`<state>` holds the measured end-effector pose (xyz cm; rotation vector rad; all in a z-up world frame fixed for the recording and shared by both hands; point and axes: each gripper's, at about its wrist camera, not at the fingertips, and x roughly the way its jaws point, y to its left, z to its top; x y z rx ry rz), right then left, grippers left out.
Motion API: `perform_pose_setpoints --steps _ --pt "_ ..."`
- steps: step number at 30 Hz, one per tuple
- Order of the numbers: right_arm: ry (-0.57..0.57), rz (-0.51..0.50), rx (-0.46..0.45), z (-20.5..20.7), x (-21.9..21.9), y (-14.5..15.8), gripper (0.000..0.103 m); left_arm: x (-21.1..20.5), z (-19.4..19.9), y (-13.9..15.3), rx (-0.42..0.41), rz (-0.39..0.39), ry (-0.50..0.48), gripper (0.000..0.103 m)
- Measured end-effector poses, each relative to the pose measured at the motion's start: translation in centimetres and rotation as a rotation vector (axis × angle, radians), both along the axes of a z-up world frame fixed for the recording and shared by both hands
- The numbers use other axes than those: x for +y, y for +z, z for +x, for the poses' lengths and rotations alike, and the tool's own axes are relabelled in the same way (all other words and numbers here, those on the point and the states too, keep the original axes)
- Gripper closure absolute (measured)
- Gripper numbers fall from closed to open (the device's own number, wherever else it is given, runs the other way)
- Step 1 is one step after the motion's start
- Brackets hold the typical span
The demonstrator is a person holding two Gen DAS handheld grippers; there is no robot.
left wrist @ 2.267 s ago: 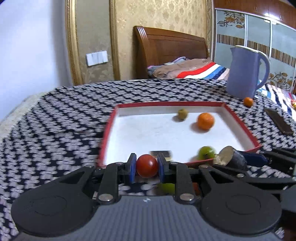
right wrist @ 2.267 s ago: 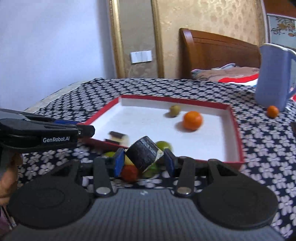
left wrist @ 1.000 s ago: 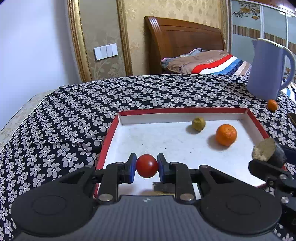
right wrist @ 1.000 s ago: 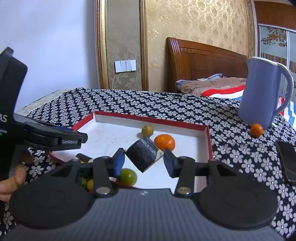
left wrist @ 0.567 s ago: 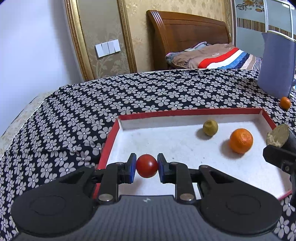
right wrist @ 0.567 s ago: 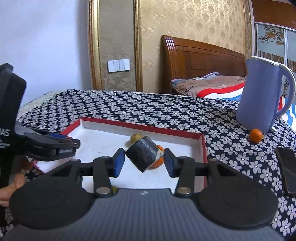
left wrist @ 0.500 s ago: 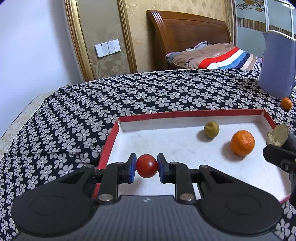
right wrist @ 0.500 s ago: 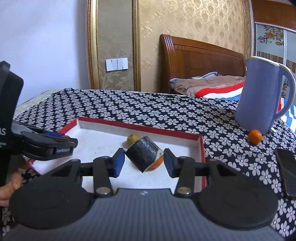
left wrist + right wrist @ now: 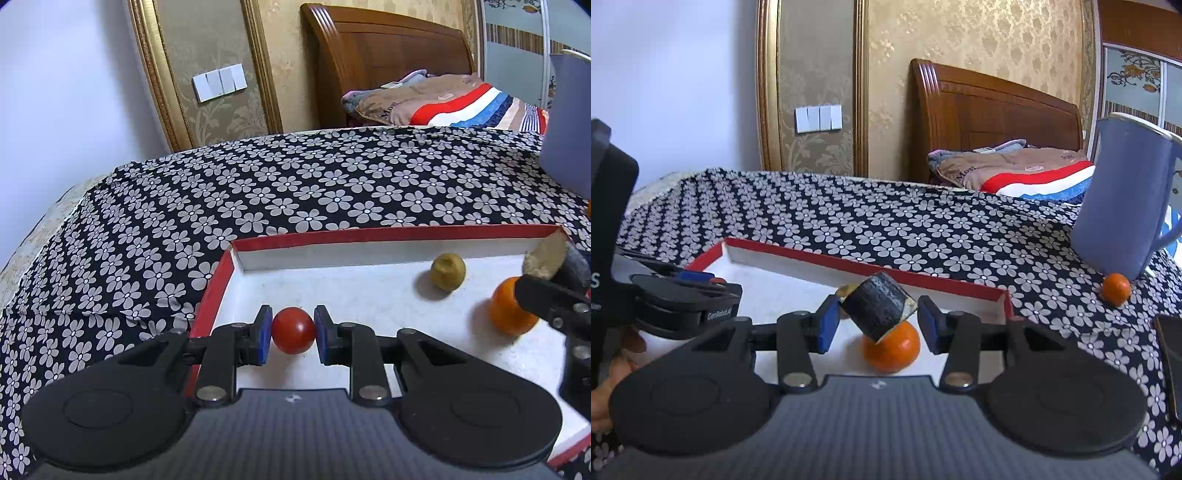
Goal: Organize fruits
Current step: 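Lift and carry the red tomato with left tool while right tool carries the cylinder over the tray, then open right tool to drop the cylinder while left tool releases the red tomato in the tray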
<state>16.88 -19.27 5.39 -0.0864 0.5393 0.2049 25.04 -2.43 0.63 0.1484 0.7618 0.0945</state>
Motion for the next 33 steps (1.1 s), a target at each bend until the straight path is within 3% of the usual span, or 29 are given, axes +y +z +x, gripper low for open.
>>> perform_pose_setpoints --steps 13,15,17,22,24,27,29,31,33 --pt "-0.002 -0.066 0.046 3.3 2.4 -2.0 0.059 0.2 2.5 -0.8 0.019 0.003 0.022 0.079" --pt "-0.005 -0.084 0.048 3.5 2.7 -2.2 0.045 0.1 2.6 -0.9 0.017 0.000 0.017 0.079" --pt "-0.010 -0.090 0.029 3.2 2.8 -2.1 0.037 -0.1 2.7 -0.9 0.007 0.010 0.009 0.079" --pt "-0.022 -0.104 -0.004 1.9 2.6 -1.2 0.033 0.6 2.4 -0.9 0.031 -0.015 0.017 0.079" --pt "-0.023 -0.088 -0.032 0.3 2.0 -0.2 0.020 1.3 1.4 -0.2 0.020 -0.036 0.007 0.079" --pt "-0.020 -0.053 -0.093 -3.1 0.7 1.0 0.015 2.9 -1.1 1.3 -0.017 -0.072 -0.012 0.077" --pt "-0.009 -0.016 -0.109 -5.7 -0.4 1.4 0.009 4.3 -3.2 2.1 -0.031 -0.108 -0.012 0.067" --pt "-0.004 0.024 -0.122 -8.2 -1.2 1.4 0.006 5.9 -5.7 2.7 -0.067 -0.161 -0.012 0.038" --pt "0.006 0.044 -0.127 -10.5 -1.6 1.0 0.003 7.2 -8.3 3.1 -0.105 -0.192 -0.003 0.027"
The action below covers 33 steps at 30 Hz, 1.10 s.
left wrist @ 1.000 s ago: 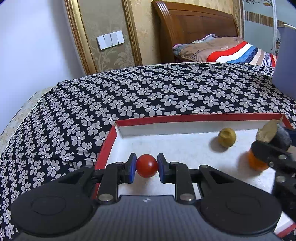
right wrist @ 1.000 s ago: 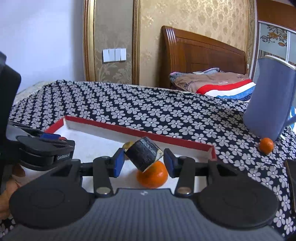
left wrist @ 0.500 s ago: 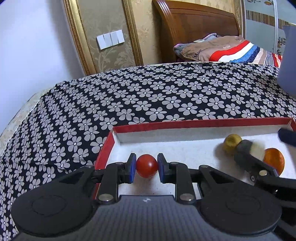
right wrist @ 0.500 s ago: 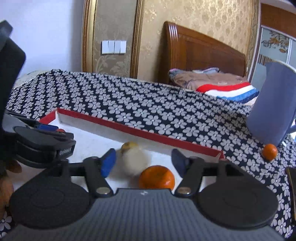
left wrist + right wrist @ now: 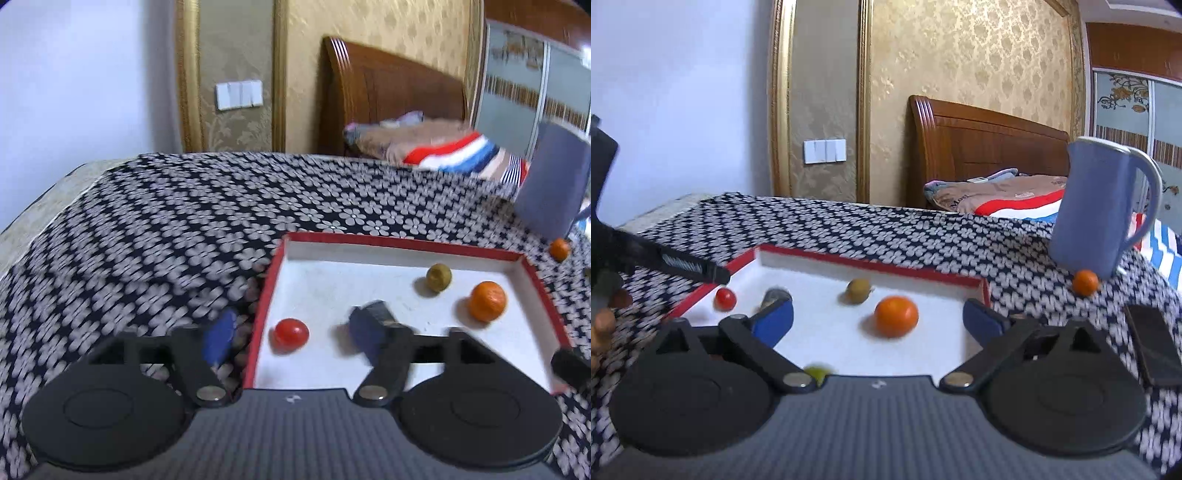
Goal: Organize fruits
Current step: 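Open right tool to drop the cylinder while left tool releases the red tomato in the tray, then withdraw both open tools from the tray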
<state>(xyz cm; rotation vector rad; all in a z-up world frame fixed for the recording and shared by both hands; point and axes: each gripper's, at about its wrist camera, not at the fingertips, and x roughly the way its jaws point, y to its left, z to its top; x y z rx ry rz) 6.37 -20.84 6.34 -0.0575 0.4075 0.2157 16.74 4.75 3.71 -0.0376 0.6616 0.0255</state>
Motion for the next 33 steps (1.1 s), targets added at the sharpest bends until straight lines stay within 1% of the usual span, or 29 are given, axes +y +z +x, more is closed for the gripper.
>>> perform_pose_setpoints --steps 2,3,6,8,10,11,15,17,19,24,26,30,31,32,33 --pt "0.009 0.009 0.007 -1.7 0.0 -0.6 0.002 0.5 -2.3 0.1 -0.039 0.000 0.016 0.027" --pt "0.015 0.004 0.011 -2.4 0.1 -0.9 0.001 0.4 -3.5 0.0 -0.049 0.020 0.010 0.027" --pt "0.000 -0.059 0.015 -3.9 1.1 -2.2 0.000 0.2 -6.2 -0.6 -0.077 0.056 -0.002 0.027" --pt "0.002 -0.094 0.021 -4.2 2.1 -2.9 0.000 0.1 -7.2 -1.1 -0.084 0.082 0.004 0.027" --pt "0.013 -0.123 0.036 -4.2 3.2 -3.7 0.000 0.2 -7.7 -1.5 -0.094 0.090 0.043 0.027" --pt "0.012 -0.141 0.032 -4.2 3.7 -3.9 0.000 0.2 -8.0 -1.8 -0.094 0.095 0.048 0.027" --pt "0.006 -0.249 -0.014 -4.2 6.1 -4.5 0.000 1.2 -8.5 -2.3 -0.086 0.092 0.101 0.027" --pt "-0.002 -0.302 -0.027 -3.9 7.3 -5.0 0.000 1.9 -8.6 -2.4 -0.080 0.078 0.112 0.027" --pt "0.004 -0.330 -0.019 -3.4 8.0 -5.3 0.000 2.2 -8.6 -2.5 -0.071 0.072 0.105 0.027" --pt "0.013 -0.347 0.020 -2.5 8.9 -5.9 0.000 2.8 -9.5 -2.5 -0.093 0.100 0.128 0.027" --pt "-0.007 -0.373 0.026 -2.3 9.2 -6.1 0.000 3.1 -9.6 -2.5 -0.093 0.094 0.131 0.027" --pt "-0.007 -0.390 0.061 -1.6 9.9 -6.4 0.000 3.6 -9.6 -2.4 -0.091 0.089 0.150 0.027" --pt "-0.004 -0.384 0.072 -1.6 10.2 -6.4 0.000 3.7 -9.7 -2.3 -0.092 0.088 0.158 0.027" --pt "0.033 -0.337 0.086 -1.9 10.4 -6.1 0.000 3.9 -9.7 -2.2 -0.094 0.083 0.165 0.027" --pt "0.116 -0.255 0.091 -2.6 10.3 -5.4 0.000 4.1 -9.7 -2.1 -0.095 0.077 0.167 0.027"
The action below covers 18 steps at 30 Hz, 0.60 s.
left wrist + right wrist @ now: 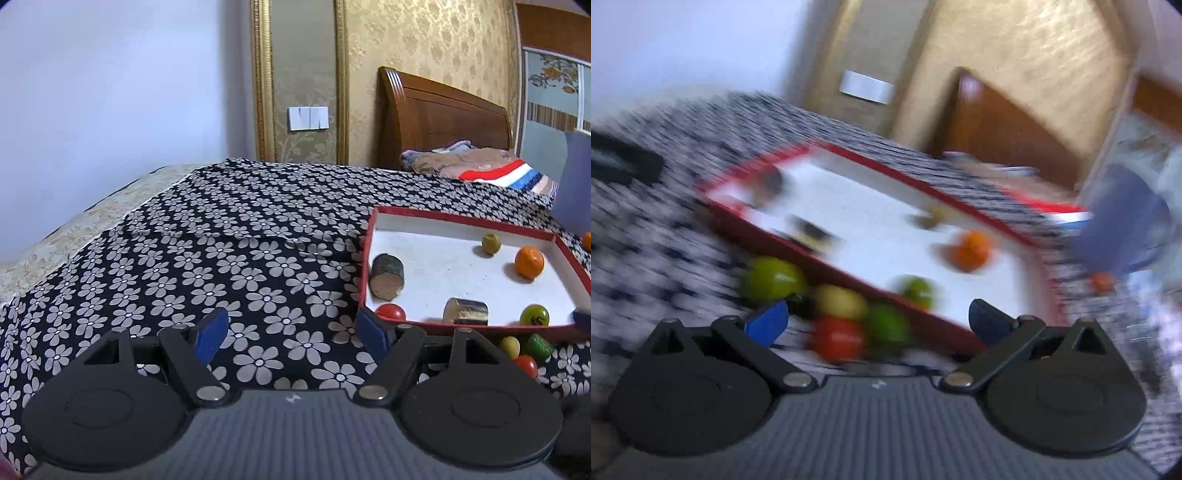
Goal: Organize fruits
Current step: 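Withdraw both open tools from the tray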
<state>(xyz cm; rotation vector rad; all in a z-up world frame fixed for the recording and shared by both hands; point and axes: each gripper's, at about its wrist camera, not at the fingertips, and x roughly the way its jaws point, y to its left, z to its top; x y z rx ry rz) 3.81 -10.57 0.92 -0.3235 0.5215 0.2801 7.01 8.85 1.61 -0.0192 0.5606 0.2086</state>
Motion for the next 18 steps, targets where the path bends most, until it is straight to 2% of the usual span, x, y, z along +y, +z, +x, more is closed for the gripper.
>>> perform_pose_setpoints --steps 1,2,6,10,12,18 --pt "0.092 0.103 0.002 -0.9 -0.4 0.8 0.000 0.1 0.0 0.1 0.000 -0.003 -0.003 0.027" --pt "0.116 0.135 -0.014 -1.5 -0.6 1.4 0.000 0.2 0.0 0.2 0.002 -0.003 -0.002 0.027" --pt "-0.037 -0.042 -0.137 -2.1 -1.5 1.3 0.000 0.2 -0.2 0.1 -0.001 0.000 -0.007 0.027" --pt "-0.124 0.067 -0.075 -1.3 -4.7 1.1 0.000 -0.2 -0.1 -0.2 0.010 -0.003 -0.020 0.027" --pt "-0.134 0.090 -0.039 -0.6 -5.4 0.7 0.000 -0.5 0.0 -0.4 0.016 0.001 -0.030 0.027" --pt "-0.171 0.053 -0.044 0.6 -5.3 0.0 0.000 -1.0 0.0 -0.5 0.018 0.017 -0.049 0.027"
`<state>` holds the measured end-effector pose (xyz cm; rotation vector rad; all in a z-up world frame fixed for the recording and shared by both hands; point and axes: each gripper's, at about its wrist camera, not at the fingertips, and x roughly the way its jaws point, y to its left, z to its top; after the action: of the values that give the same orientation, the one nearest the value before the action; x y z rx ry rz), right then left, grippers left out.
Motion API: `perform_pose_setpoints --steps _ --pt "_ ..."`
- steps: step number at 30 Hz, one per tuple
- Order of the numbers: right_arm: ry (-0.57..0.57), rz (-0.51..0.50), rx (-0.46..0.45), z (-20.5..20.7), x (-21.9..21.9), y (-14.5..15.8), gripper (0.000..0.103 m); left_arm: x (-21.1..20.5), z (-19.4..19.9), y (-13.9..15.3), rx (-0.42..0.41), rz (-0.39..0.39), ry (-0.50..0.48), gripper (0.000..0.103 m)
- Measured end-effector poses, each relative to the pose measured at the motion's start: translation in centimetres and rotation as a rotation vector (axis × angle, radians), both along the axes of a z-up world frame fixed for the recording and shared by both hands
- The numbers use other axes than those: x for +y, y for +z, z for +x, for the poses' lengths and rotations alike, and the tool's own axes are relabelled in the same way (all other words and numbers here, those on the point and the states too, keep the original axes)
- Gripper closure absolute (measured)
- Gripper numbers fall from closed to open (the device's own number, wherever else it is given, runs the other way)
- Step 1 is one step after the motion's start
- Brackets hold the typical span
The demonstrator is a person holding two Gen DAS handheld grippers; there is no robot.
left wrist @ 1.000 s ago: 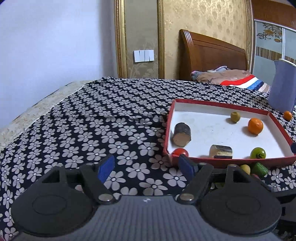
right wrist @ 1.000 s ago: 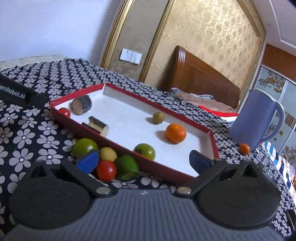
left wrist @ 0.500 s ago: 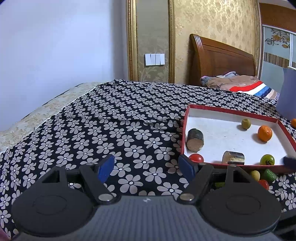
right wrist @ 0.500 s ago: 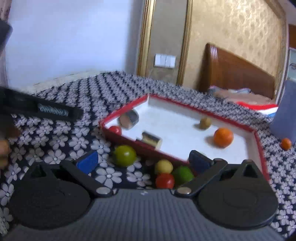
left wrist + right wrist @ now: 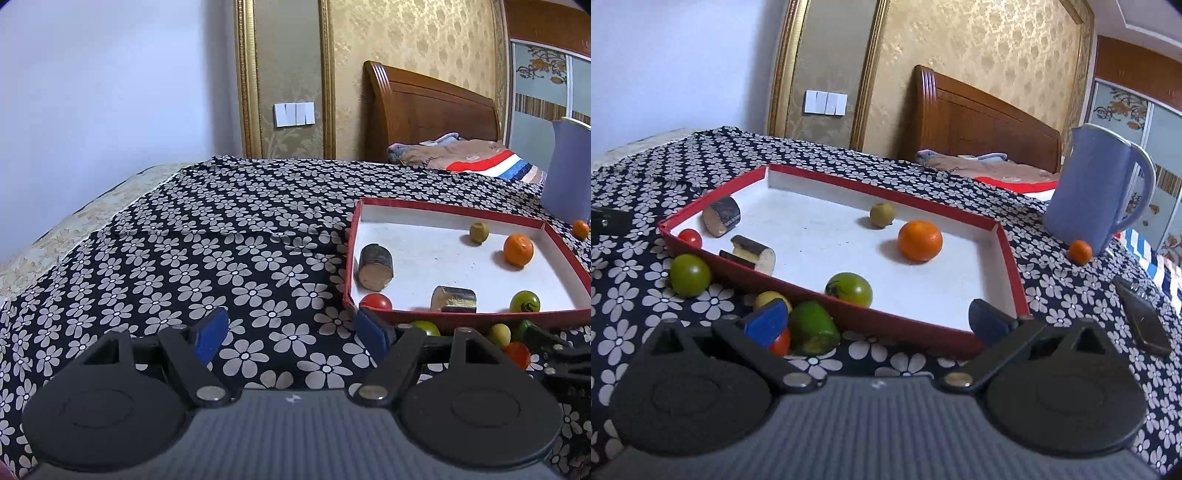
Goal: Organize fruits
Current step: 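Withdraw both open tools from the tray, then move left tool to the large green tomato while right tool approaches the green lime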
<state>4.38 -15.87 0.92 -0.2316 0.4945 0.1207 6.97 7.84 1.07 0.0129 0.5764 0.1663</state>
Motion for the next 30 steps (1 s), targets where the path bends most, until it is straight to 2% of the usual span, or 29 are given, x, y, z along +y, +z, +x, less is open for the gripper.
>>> perform_pose_setpoints --steps 7,9,10,11,12,14,16,17,18,23,27,30 --pt "-0.064 -0.040 0.006 0.2 -0.8 -0.2 0.000 -0.3 0.2 -0.1 0.009 -0.002 -0.014 0.027" --pt "-0.178 -0.140 -0.045 -1.0 -2.1 0.2 0.000 -0.3 -0.1 0.1 -0.001 -0.008 -0.028 0.027" --pt "-0.258 -0.200 -0.107 -2.0 -2.9 0.6 0.000 -0.3 -0.2 0.2 -0.006 -0.011 -0.038 0.027" --pt "-0.273 -0.198 -0.145 -2.9 -3.5 1.1 0.000 -0.4 -0.2 0.3 -0.003 -0.017 -0.047 0.027" --pt "-0.241 -0.150 -0.149 -3.6 -4.1 1.6 0.000 -0.6 -0.1 0.4 0.000 -0.026 -0.056 0.027" --pt "-0.121 -0.007 -0.076 -4.0 -5.0 2.0 0.000 -1.0 -0.1 0.5 0.000 -0.030 -0.077 0.027" --pt "-0.069 0.079 -0.011 -3.5 -5.6 1.5 0.004 -1.4 -0.1 0.4 0.002 -0.028 -0.099 0.027" --pt "-0.067 0.083 0.019 -3.1 -5.7 1.1 0.013 -1.6 -0.2 0.3 0.000 -0.027 -0.112 0.027" --pt "-0.061 0.087 0.042 -2.8 -5.9 0.8 0.017 -1.7 -0.3 0.3 -0.001 -0.027 -0.124 0.027" --pt "-0.069 0.145 0.091 -1.7 -7.1 -0.4 0.019 -2.8 -0.1 -0.5 -0.003 -0.029 -0.172 0.027" --pt "-0.085 0.214 0.142 -0.6 -8.5 -1.0 0.020 -3.7 0.4 -1.1 0.006 -0.010 -0.174 0.027" --pt "-0.091 0.182 0.147 0.3 -8.8 -1.0 0.025 -4.2 0.8 -1.4 0.023 -0.010 -0.186 0.027"
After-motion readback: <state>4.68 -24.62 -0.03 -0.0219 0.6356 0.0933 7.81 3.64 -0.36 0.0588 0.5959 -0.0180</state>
